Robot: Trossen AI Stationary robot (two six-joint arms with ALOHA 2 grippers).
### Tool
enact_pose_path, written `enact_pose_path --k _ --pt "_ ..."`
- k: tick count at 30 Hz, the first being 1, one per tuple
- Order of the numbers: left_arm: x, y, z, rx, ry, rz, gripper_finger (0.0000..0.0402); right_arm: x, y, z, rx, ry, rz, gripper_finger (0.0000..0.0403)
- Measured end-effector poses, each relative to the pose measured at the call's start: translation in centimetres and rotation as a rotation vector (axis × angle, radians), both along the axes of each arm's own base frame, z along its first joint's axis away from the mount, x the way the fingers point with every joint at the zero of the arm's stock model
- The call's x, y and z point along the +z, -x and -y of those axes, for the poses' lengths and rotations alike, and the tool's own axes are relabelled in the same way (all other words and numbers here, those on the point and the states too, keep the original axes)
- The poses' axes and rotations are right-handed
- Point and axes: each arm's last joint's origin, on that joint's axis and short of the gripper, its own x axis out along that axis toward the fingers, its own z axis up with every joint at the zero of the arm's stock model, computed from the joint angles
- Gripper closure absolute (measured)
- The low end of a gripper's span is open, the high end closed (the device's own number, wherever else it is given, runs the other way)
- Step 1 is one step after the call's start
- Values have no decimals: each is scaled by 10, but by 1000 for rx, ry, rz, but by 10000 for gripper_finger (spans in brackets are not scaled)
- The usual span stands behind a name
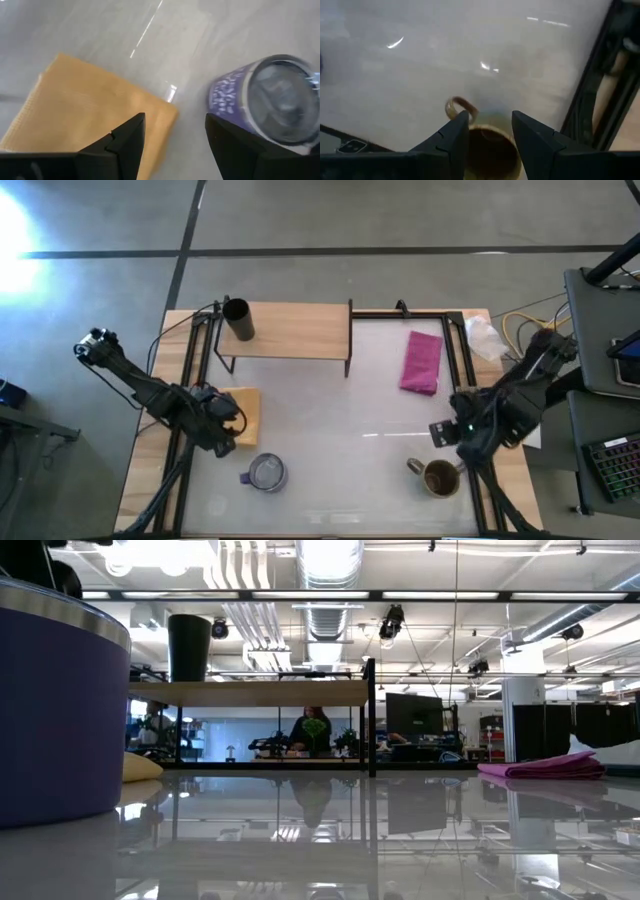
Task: Stack small to large cups/mugs on shelf
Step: Put the green mug on the shelf
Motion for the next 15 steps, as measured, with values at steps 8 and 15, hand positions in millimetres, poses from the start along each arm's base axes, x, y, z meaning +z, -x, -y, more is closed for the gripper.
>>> enact_pose_path --k 8,15 --pt "-12 8 -9 -46 -29 -1 208 -17 -19 -36 104 18 -6 259" --pt "-12 8 -9 -52 -31 0 208 -26 -43 -46 265 100 -53 259"
